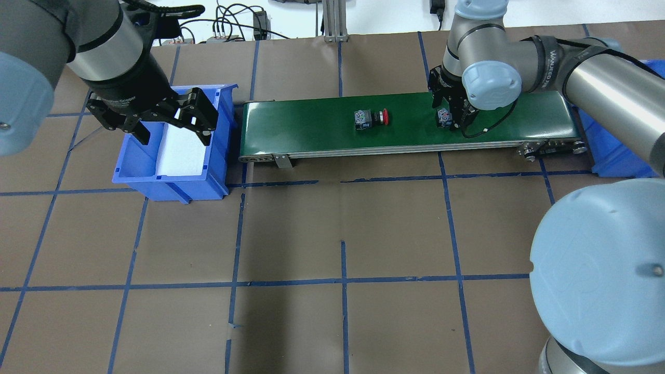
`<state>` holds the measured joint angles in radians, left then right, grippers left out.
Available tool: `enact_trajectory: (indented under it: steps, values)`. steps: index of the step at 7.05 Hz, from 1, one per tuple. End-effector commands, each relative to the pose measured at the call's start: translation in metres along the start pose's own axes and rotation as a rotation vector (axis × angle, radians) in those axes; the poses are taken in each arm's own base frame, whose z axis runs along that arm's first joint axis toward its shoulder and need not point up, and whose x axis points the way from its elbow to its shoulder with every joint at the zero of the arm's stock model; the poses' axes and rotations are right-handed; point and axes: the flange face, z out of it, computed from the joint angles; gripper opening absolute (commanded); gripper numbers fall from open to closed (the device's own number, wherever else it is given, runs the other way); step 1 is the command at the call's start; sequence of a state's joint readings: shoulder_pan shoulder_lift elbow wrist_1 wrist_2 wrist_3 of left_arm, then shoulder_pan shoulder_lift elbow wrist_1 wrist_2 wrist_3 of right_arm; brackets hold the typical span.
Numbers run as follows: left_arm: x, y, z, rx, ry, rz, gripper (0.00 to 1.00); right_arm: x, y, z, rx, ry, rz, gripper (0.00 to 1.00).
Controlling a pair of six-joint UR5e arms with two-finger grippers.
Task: Transport two buttons from left to right
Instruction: 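Close the right gripper on the yellow button and lift it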
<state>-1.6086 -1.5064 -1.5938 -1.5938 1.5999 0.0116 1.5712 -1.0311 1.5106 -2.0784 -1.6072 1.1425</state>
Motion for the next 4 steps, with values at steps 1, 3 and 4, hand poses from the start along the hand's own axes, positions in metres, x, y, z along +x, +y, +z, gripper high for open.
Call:
enact_trajectory:
  steps: [1, 3, 4]
  values:
    - [-0.0005, -0.0001, 0.0, 0.0, 0.0, 0.0, 1.0, -0.001, -0.0023, -0.0013, 0.01, -0.013, 0.004, 0.46]
    - [-0.0005, -0.0001, 0.0, 0.0, 0.0, 0.0, 1.0, -0.0004, -0.0018, -0.0051, 0.008, -0.017, 0.004, 0.36]
    - [-0.0005, -0.0001, 0.0, 0.0, 0.0, 0.0, 1.0, 0.0001, -0.0018, -0.0106, 0.011, -0.023, 0.005, 0.33]
